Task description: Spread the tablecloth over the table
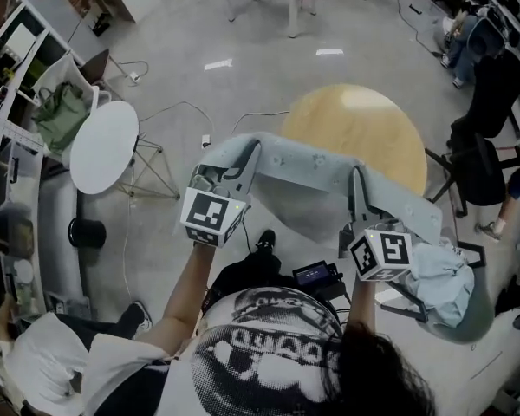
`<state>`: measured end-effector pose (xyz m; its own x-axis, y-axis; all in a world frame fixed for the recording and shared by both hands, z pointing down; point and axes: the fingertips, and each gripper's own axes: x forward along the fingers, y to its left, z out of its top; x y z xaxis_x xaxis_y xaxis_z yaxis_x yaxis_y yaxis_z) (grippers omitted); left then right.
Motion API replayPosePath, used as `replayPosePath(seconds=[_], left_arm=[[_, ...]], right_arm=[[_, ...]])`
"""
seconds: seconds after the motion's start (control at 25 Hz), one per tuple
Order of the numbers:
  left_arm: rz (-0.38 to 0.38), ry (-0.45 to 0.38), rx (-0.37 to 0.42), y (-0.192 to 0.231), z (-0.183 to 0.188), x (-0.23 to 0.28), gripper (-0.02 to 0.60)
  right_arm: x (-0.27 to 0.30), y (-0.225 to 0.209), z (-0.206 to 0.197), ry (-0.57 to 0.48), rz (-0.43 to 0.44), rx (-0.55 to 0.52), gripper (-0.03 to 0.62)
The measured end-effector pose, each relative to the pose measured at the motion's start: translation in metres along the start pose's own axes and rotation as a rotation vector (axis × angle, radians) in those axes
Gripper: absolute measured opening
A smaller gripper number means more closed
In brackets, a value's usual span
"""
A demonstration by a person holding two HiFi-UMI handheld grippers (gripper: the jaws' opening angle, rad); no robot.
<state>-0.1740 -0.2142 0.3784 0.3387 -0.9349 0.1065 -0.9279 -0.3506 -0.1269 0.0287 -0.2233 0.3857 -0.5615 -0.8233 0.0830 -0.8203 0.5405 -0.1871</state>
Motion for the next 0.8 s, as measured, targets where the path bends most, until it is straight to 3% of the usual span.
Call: replayPosePath(seconds=[0.24, 0.48, 0.8], left_arm=[[-0.189, -0.091, 0.054, 0.031, 0.033, 0.075, 0.060], [-0.328, -0.166, 0.098, 0.045, 0.061, 0.147, 0.063], [-0.447, -0.250, 0.139, 0.043, 0.107, 0.233, 0.064]], right_arm=[[0.040, -0.024, 0.031, -0.048, -0.095, 0.015, 0.074], [0.072, -0.056, 0.061, -0.093, -0.188, 0.022, 0.077], [0.102, -0.106, 0.113, -0.135, -0.283, -0.021, 0.078]])
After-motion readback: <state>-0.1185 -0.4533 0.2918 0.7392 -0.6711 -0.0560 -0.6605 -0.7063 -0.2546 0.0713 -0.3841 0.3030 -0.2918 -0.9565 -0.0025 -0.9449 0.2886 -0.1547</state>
